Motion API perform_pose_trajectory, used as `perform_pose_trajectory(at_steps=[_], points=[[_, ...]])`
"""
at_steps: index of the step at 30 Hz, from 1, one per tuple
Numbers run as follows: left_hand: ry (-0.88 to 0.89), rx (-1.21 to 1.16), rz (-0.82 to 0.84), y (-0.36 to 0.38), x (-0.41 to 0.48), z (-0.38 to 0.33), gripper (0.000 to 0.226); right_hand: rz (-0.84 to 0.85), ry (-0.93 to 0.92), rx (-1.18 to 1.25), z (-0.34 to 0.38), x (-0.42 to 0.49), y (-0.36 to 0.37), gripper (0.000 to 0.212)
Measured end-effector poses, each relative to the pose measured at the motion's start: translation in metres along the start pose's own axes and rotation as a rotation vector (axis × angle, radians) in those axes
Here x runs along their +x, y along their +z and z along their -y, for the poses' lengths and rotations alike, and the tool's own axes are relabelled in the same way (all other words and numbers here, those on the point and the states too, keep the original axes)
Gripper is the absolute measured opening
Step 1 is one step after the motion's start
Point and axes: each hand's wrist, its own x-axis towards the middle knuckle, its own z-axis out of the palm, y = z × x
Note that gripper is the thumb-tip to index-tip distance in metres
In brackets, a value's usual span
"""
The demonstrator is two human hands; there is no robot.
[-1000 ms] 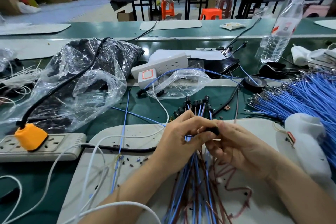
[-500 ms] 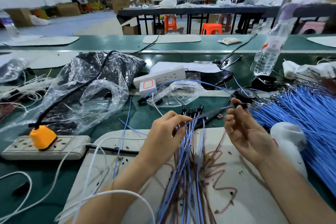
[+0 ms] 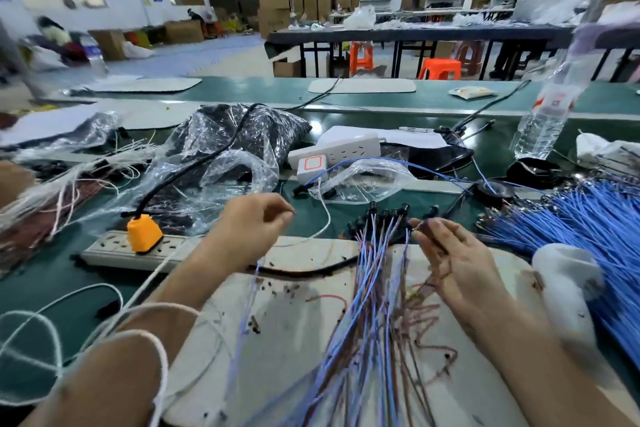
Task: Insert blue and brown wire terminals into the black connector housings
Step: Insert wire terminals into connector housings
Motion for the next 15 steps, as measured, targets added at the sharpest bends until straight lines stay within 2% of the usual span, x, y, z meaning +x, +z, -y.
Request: perform_pose_trajectory(at_steps=[1,3,6,9,12,15], points=[[-0.086,0.069,-0.037,0.004,0.012,0.012,0.009,0.033,0.011,0.005,-0.001,-0.001,0.001,0.01],[-0.269,0.231,0.049,0.016,0.031,0.032,0.014,0.081,0.057,-0.013,-0.002,-0.005,0.004,0.021],[-0.369,0.309,0.16,0.027,0.044,0.046,0.016,0.133,0.119,-0.098,-0.003,-0.011,0.006,0.027],[-0.353,0.311,0.194,0.028,0.05,0.04,0.011,0.18,0.072,-0.252,-0.005,-0.012,0.006,0.026],[-0.312,0.3,0.113,0.02,0.049,0.028,0.026,0.223,-0.015,-0.41,-0.008,-0.013,0.005,0.029],[-0.092,0.055,-0.016,0.016,0.038,-0.001,0.014,0.243,-0.164,-0.7,-0.014,-0.012,0.002,0.025]])
